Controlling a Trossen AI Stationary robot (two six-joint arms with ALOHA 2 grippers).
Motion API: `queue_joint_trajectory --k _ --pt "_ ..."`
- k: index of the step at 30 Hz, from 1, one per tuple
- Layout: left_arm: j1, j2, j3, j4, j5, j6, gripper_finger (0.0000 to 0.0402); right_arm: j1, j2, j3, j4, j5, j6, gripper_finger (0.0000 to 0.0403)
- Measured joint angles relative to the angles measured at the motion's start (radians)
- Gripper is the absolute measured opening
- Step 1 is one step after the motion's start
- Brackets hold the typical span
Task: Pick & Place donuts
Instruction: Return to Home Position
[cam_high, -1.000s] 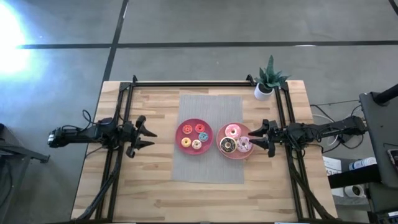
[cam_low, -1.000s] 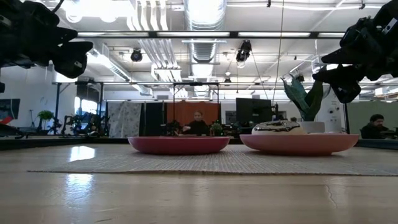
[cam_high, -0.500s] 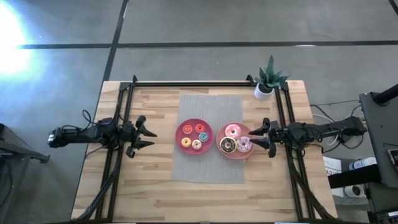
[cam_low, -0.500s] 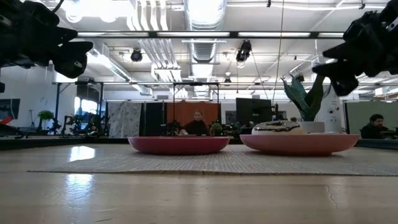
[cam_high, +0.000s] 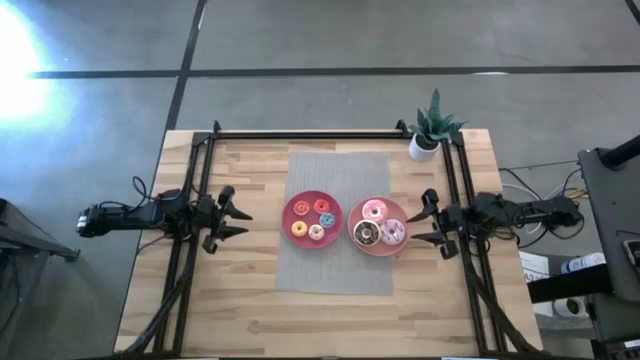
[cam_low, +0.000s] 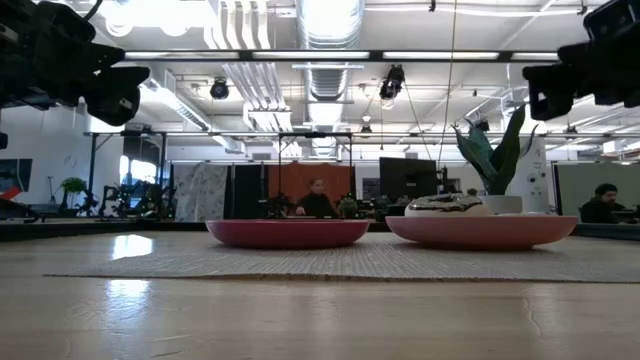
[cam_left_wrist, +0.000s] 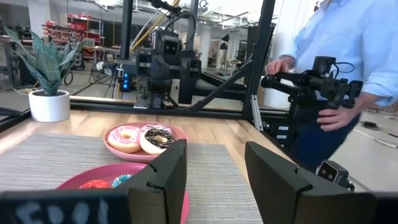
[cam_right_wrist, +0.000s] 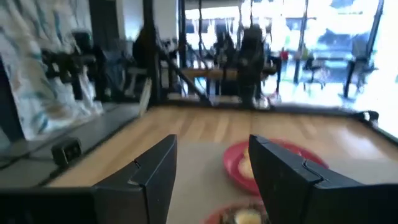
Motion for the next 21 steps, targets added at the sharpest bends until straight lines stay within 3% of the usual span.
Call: queue_joint_trajectory --k 21 --pt "0.000 0.004 0.000 0.000 -0.003 0.000 0.0137 -0.009 0.009 0.000 -0.022 0.003 -0.017 0.0189"
